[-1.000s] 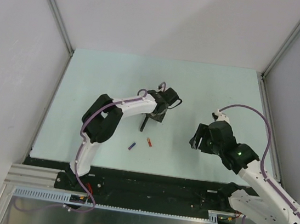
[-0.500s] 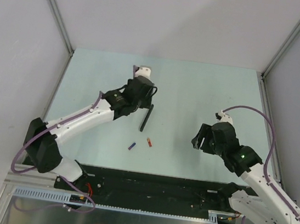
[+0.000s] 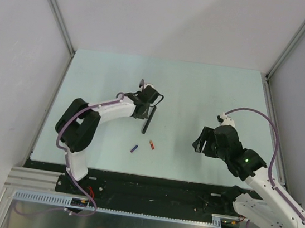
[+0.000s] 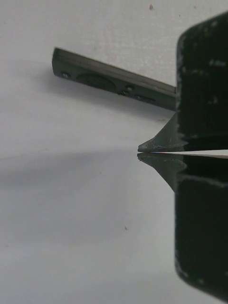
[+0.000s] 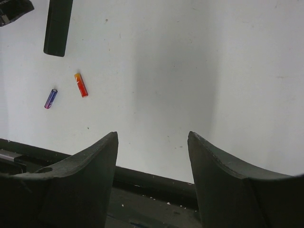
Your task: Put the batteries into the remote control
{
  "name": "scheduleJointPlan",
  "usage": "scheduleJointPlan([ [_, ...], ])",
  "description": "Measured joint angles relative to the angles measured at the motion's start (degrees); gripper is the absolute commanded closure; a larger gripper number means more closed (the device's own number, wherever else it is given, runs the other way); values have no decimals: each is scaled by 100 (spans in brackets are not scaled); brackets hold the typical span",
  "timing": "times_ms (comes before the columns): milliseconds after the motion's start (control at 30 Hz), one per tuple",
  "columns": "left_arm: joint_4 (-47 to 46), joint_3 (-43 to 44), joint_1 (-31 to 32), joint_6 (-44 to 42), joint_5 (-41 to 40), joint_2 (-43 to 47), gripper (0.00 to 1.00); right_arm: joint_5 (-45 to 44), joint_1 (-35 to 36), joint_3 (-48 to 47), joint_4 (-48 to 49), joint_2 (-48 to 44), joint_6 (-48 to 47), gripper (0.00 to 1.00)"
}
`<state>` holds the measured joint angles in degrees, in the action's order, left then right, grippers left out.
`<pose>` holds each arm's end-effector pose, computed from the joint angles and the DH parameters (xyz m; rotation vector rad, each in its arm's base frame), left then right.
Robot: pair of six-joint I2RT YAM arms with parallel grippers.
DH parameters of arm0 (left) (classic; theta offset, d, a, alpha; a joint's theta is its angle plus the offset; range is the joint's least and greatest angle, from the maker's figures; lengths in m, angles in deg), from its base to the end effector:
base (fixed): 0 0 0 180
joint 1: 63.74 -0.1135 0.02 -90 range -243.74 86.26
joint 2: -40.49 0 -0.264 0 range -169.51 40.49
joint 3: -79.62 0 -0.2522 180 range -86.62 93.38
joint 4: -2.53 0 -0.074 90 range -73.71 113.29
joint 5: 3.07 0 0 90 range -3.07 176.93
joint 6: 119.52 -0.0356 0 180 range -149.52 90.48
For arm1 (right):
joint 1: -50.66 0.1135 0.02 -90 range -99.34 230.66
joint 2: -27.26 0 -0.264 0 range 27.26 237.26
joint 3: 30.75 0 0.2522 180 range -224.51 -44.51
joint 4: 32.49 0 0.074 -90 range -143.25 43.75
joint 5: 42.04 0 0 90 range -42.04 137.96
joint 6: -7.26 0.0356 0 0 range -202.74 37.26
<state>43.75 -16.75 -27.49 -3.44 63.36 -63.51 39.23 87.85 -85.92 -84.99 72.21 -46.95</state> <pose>0.3076 -0.2079 0.1881 0.0904 2.5109 0.1193 0.1324 0.0937 0.2713 0.0505 2.3452 0.4728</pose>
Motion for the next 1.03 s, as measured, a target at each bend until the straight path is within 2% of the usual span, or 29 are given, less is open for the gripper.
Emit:
scheduleJointPlan([
  [433,-79,321,739,111,170,-459,98,-37,15,0,-28,-2,20,35],
  [533,-94,280,761,162,94,-348,67,-90,15,0,-66,-17,20,35],
  [567,-96,243,752,170,52,-269,51,-101,15,0,-79,-31,20,35],
  [633,-120,68,675,240,-46,81,32,-125,17,0,-90,-63,20,35],
  [667,-114,-13,645,203,-94,282,16,-136,20,2,-90,-76,22,35],
  [733,-197,-299,597,243,-225,918,8,-138,22,0,-90,-98,22,35],
  [933,-485,-1209,448,501,-352,2918,7,-140,26,2,-83,-164,20,35],
  [1033,-516,-1670,358,667,-278,3556,4,-138,28,2,-66,-188,20,35],
])
